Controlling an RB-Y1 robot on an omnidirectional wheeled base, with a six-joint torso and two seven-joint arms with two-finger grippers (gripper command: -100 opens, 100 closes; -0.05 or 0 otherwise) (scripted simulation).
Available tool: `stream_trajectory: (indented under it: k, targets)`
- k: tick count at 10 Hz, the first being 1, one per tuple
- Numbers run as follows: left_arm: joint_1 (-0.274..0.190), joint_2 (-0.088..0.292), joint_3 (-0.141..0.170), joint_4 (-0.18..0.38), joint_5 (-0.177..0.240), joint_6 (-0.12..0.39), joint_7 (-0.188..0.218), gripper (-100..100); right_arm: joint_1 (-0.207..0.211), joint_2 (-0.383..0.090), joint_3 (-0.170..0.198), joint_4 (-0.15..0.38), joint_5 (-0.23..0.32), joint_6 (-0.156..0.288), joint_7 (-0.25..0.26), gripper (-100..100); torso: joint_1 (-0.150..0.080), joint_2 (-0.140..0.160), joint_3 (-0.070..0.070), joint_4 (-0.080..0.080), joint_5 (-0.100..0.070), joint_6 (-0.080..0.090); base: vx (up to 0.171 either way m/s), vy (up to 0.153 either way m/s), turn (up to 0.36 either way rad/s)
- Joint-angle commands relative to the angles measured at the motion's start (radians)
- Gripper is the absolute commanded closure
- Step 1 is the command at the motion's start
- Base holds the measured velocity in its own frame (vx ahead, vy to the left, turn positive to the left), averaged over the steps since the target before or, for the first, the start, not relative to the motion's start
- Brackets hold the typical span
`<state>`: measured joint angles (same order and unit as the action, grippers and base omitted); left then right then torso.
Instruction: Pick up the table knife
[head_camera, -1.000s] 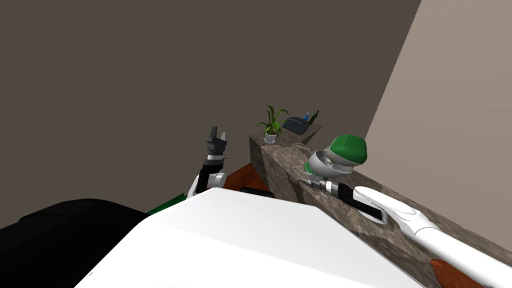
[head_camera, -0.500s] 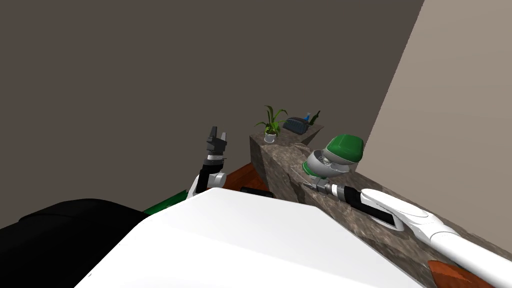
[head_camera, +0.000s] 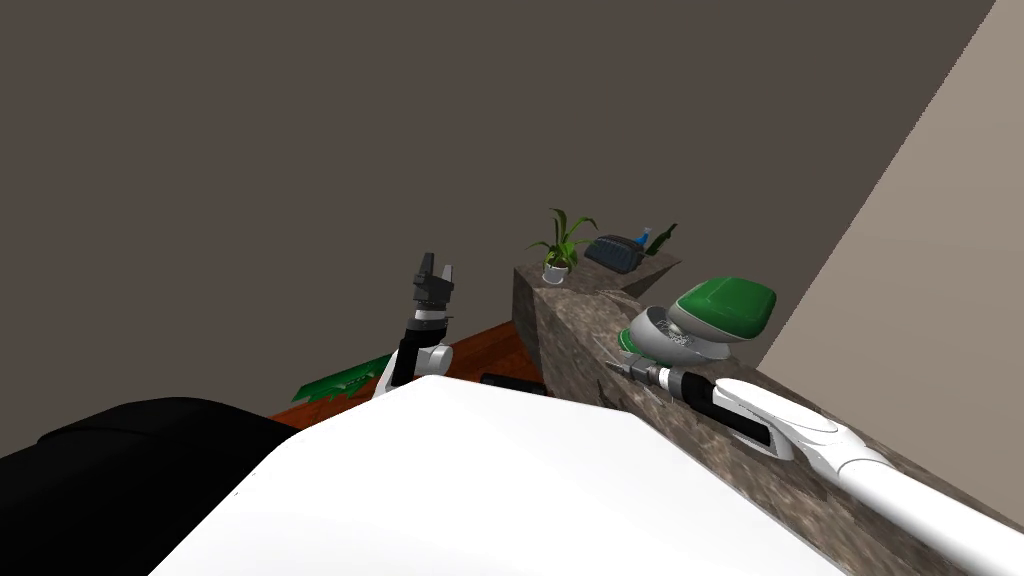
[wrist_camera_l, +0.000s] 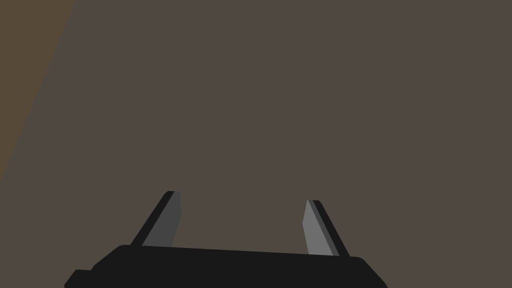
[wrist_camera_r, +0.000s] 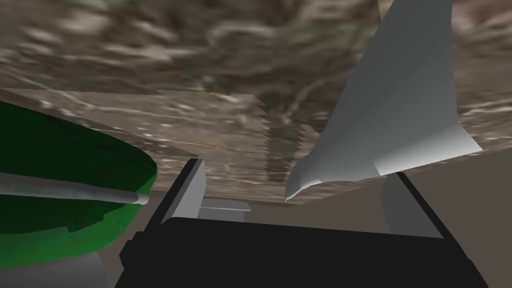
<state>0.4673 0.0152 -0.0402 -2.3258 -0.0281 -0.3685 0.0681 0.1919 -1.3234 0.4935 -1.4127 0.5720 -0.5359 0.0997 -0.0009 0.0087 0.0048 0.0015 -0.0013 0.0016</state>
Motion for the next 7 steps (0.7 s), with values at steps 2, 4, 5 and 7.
stream_trajectory:
  k: [2,4,5,7]
  targets:
    - [0.000,0.000,0.000,0.000,0.000,0.000,0.000,0,-0.001,0.001,0.000,0.001,0.000,0.005,-0.002,100,0.000,-0.004,-0.002,-0.001,0.000,0.001,-0.037,-0.012,0.019]
    - [0.000,0.000,0.000,0.000,0.000,0.000,0.000,0,-0.001,0.001,-0.001,0.003,-0.002,0.007,-0.003,100,0.001,-0.008,-0.005,-0.002,0.000,0.000,-0.002,-0.001,-0.005]
    - [0.000,0.000,0.000,0.000,0.000,0.000,0.000,0,-0.001,0.001,0.000,0.002,-0.001,0.006,-0.003,100,0.001,-0.009,-0.005,-0.002,0.000,0.000,0.000,0.000,0.000]
    - [0.000,0.000,0.000,0.000,0.000,0.000,0.000,0,-0.001,0.001,0.000,0.002,-0.001,0.006,-0.003,0,0.001,-0.009,-0.006,-0.003,0.000,0.000,0.000,0.000,0.000]
